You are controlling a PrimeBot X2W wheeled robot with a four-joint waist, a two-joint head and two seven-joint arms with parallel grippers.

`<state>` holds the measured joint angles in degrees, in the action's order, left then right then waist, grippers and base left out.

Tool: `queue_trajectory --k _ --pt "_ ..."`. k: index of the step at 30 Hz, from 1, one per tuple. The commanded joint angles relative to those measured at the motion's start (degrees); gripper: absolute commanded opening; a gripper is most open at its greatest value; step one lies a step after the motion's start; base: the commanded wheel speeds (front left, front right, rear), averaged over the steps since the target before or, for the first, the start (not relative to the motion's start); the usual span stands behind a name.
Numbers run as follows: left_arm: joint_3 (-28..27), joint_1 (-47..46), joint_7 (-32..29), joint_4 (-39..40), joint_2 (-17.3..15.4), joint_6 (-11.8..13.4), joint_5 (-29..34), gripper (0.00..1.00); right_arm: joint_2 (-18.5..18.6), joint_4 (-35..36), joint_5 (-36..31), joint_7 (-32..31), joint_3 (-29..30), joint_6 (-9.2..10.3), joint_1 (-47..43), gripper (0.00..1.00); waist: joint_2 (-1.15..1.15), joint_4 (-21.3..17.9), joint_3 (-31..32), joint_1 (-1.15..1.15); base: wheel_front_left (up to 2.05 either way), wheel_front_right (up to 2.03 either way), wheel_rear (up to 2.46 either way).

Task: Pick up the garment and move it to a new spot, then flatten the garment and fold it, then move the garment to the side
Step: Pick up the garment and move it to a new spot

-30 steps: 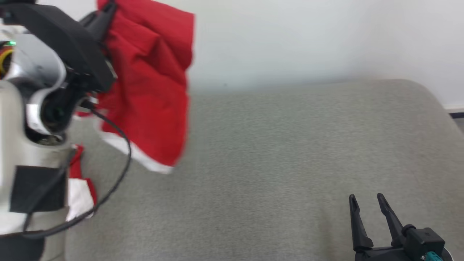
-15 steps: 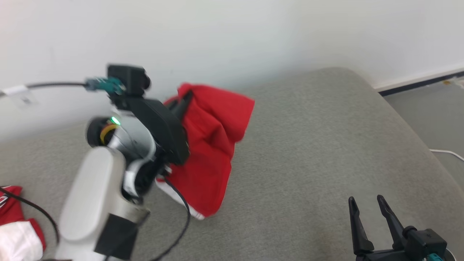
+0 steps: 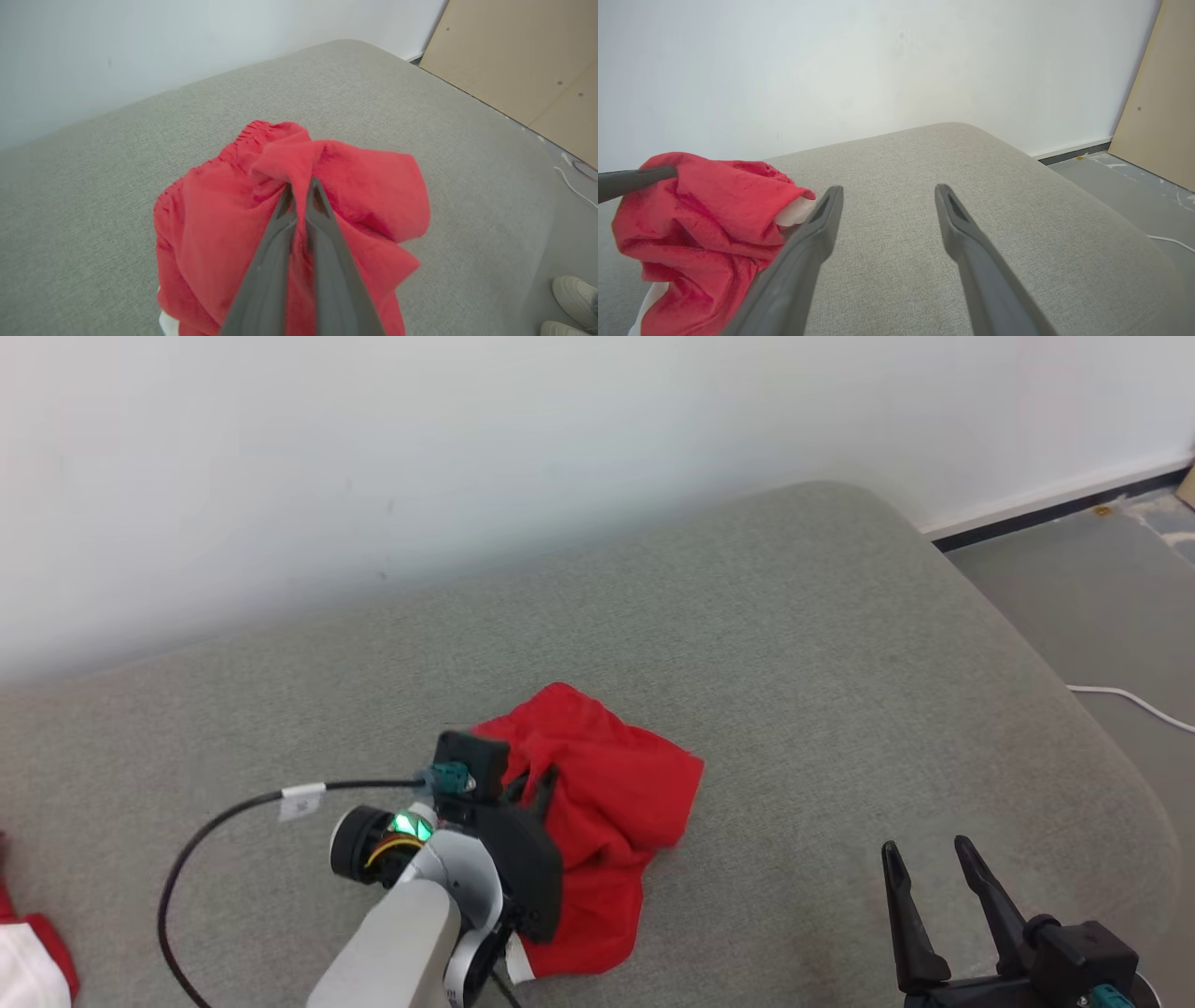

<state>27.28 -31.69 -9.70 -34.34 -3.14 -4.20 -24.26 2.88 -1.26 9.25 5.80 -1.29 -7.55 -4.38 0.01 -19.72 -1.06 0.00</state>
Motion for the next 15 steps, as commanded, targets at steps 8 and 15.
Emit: queue_trajectory --k 8,15 --pt "2.32 -0.05 9.30 -1.48 -0.09 1.84 2.09 1.00 0.03 0.07 0.34 -0.16 1.60 0.12 -1.18 1.00 -0.01 4.44 1.44 0.00 0.00 0.00 0.00" --pt "-0.07 9.26 22.94 6.56 -2.63 6.86 3.46 1.00 0.04 0.98 -0.02 -0.02 4.80 0.12 -3.00 1.00 -0.01 11.45 3.10 0.00 0.00 0.00 0.00"
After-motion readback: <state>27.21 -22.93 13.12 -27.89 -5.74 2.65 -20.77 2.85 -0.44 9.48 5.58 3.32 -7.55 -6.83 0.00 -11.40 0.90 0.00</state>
